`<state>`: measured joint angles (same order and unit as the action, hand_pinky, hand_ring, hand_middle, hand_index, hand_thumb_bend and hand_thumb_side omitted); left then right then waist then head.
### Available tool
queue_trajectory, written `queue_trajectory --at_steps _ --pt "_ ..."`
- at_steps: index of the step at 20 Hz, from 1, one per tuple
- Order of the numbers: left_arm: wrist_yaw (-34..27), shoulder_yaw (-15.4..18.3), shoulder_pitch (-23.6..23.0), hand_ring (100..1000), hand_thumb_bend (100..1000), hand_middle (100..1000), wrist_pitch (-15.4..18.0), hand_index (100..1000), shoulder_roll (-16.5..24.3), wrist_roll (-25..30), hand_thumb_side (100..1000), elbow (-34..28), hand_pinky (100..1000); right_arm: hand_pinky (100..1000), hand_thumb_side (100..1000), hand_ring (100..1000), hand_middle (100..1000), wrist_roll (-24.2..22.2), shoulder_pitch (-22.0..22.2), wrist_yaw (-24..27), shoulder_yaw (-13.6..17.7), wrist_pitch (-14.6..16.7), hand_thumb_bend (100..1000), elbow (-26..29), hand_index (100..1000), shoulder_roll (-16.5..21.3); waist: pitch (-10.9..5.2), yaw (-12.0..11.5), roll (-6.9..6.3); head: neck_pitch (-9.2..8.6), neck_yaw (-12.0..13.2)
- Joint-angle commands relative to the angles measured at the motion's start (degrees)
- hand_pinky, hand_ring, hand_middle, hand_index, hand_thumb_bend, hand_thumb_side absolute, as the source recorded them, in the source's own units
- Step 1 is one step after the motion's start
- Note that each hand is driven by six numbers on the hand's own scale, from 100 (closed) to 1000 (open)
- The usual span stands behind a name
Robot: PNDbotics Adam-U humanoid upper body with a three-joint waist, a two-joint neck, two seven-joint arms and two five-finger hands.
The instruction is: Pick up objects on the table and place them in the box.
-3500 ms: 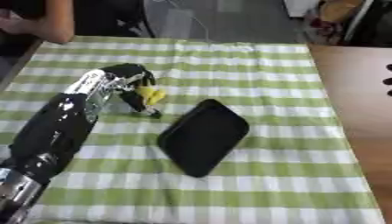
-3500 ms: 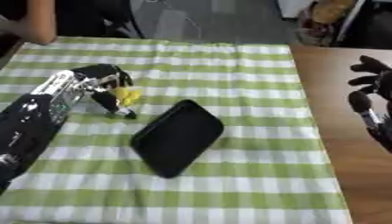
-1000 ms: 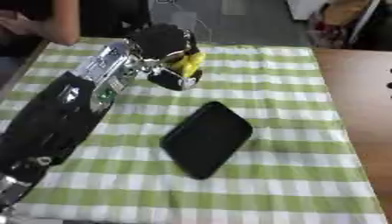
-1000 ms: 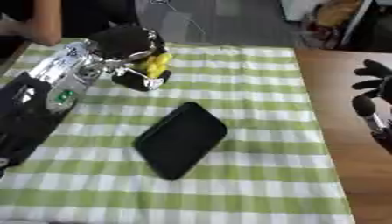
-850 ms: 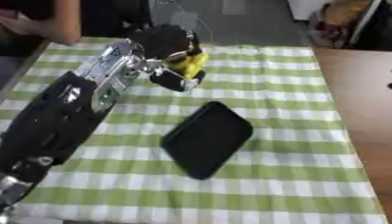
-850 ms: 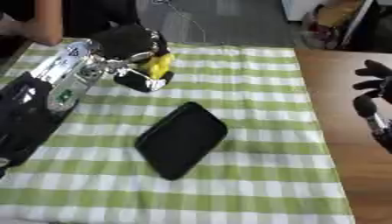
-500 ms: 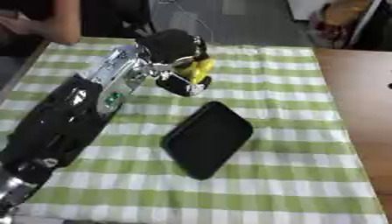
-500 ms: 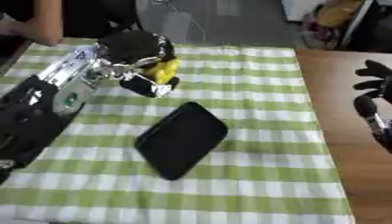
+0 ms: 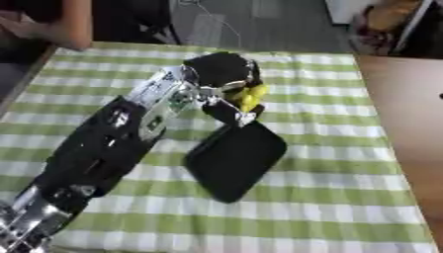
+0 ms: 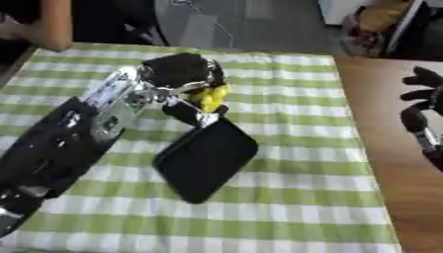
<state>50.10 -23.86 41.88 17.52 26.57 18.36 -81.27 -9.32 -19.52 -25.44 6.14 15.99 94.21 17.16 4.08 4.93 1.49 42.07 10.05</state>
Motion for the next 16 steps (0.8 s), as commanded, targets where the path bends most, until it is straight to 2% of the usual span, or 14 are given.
queue_trajectory --at_steps 1,16 --pt "-0.8 -0.1 0.7 100 100 100 0.2 128 0.3 0.2 453 -0.5 100 590 966 688 775 -0.2 -0.9 0.1 0.1 0.1 675 0.8 941 1.0 -0.91 0.0 -0.04 -0.38 0.4" --pt "-5.1 -0.9 -0.2 100 100 100 -0.9 130 0.5 1.5 453 -0.2 100 591 963 688 775 -0.3 -1.0 0.0 0.1 0.1 676 0.7 941 1.1 -0.93 -0.2 0.01 -0.32 0.5"
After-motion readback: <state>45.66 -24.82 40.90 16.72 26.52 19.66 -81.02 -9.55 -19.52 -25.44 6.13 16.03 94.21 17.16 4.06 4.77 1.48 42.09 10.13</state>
